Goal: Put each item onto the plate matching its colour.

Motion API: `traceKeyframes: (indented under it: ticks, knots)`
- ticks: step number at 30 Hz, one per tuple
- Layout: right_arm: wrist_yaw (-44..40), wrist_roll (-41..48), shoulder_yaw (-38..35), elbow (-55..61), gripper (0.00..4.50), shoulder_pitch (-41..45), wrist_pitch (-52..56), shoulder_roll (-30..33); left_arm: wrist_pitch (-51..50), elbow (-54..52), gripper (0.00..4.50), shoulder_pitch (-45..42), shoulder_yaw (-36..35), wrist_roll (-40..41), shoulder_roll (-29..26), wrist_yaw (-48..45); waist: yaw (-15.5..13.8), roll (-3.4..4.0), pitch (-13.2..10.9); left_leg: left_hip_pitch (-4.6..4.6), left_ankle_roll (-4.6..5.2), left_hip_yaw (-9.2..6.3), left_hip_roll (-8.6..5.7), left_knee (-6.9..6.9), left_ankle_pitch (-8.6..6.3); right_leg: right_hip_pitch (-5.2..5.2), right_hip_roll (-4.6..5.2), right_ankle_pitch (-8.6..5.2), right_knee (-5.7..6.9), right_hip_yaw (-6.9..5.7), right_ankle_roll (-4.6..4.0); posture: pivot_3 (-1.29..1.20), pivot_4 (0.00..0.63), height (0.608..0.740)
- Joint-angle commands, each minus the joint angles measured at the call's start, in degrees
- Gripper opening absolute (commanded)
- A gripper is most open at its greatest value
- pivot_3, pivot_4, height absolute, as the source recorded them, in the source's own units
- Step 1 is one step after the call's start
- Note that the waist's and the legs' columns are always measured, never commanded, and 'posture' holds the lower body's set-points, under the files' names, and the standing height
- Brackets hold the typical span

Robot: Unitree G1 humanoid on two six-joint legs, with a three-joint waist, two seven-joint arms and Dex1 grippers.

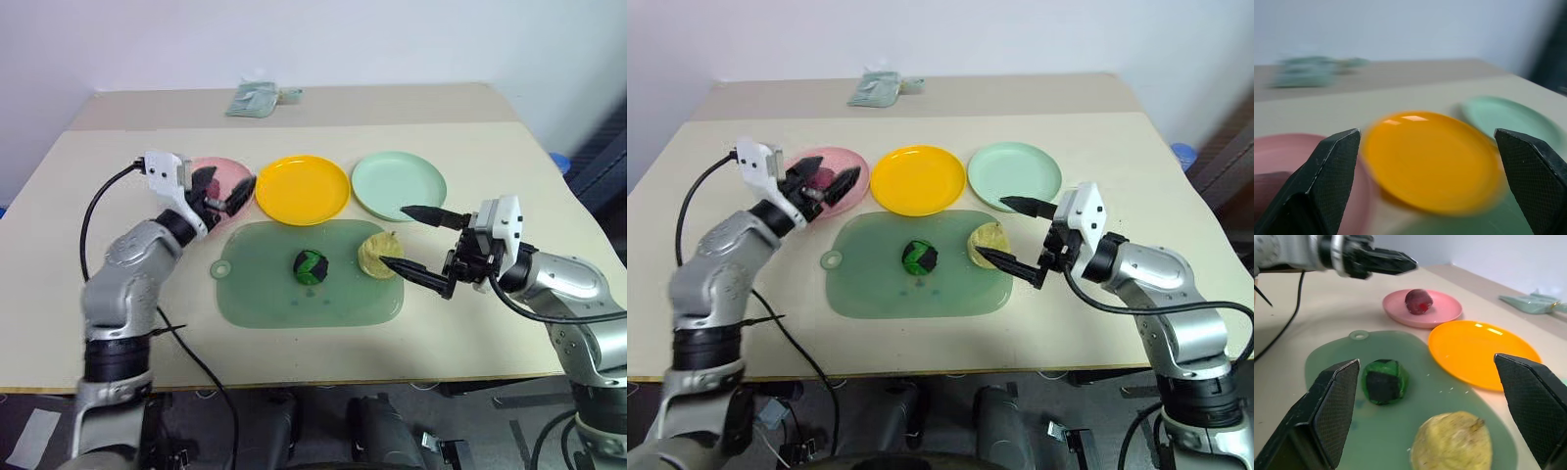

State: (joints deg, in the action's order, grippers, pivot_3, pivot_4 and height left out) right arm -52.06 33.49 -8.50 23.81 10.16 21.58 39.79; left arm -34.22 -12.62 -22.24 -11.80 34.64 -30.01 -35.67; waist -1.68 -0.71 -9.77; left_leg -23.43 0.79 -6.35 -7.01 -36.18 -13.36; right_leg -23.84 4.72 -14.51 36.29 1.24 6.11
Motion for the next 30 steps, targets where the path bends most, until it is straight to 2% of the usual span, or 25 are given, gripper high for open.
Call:
traceKeyframes:
  ticks: [1,3,4,6,7,12,19,30]
  knots:
    - [1.90,-1.17,1.09,3.01,4.50,1.27,-0.58,-0.68,3.91,-2.54,4.48,4.04,0.67,1.14,-4.51,-11.03,0.03,0.02,0.01,0.01,0.01,0.00,0.00,0.01,0.00,0.01,0.00,0.00,-0.01,0.00,0.00,0.00,0.150,0.740]
    - [3.57,-2.66,3.47,3.12,4.50,2.82,0.31,-1.33,7.22,-1.83,4.48,7.07,0.61,-0.07,-6.74,-15.30,0.24,0.07,0.01,0.03,0.00,0.01,0.02,0.05,0.00,0.00,0.00,-0.01,-0.02,0.01,-0.02,0.00,0.150,0.740]
    - [5.55,-4.39,5.69,2.65,4.50,4.83,1.41,-2.32,11.12,-0.60,4.48,9.31,0.14,-1.79,-7.47,-17.18,0.45,0.07,0.00,0.03,0.00,0.01,0.02,0.07,0.00,-0.01,0.01,-0.01,-0.02,0.01,-0.02,0.00,0.150,0.740]
    - [11.76,-8.88,10.95,1.12,4.50,10.07,5.41,-5.84,23.65,3.58,4.48,14.72,-1.00,-4.87,-9.62,-26.62,1.22,0.14,0.03,0.04,-0.01,0.01,0.04,0.14,0.01,-0.04,0.00,-0.02,-0.03,0.02,-0.04,0.00,0.150,0.740]
    - [13.64,-10.23,12.97,0.82,4.50,11.92,7.26,-7.22,26.15,4.96,4.48,16.64,-1.13,-5.21,-11.31,-30.67,1.55,0.13,0.03,0.04,-0.04,0.04,0.06,0.18,0.02,-0.09,0.00,-0.02,-0.03,0.04,-0.11,0.00,0.150,0.740]
    - [17.38,-11.18,18.76,1.98,4.50,16.96,15.91,-11.68,25.39,5.09,4.48,20.43,-3.10,0.35,-15.76,-40.15,0.68,0.14,0.01,-0.05,-0.10,0.00,0.12,0.34,0.05,-0.49,-0.02,-0.07,-0.06,-0.03,-0.24,0.00,0.150,0.740]
    - [16.67,-10.58,24.08,1.99,4.50,21.93,28.26,-11.39,24.67,2.39,4.48,23.85,-5.56,1.13,-17.36,-40.70,1.07,0.16,0.00,-0.05,0.02,0.03,0.09,0.23,-0.02,-0.46,-0.01,-0.06,-0.07,-0.01,-0.22,0.00,0.150,0.740]
    - [15.86,-15.41,31.93,-0.62,4.50,28.13,34.07,-10.13,24.45,-3.85,4.48,29.07,-7.13,1.21,-16.54,-37.07,1.28,0.17,0.00,-0.05,0.00,0.04,0.12,0.29,-0.01,-0.49,-0.03,-0.05,-0.05,-0.01,-0.21,0.00,0.150,0.740]
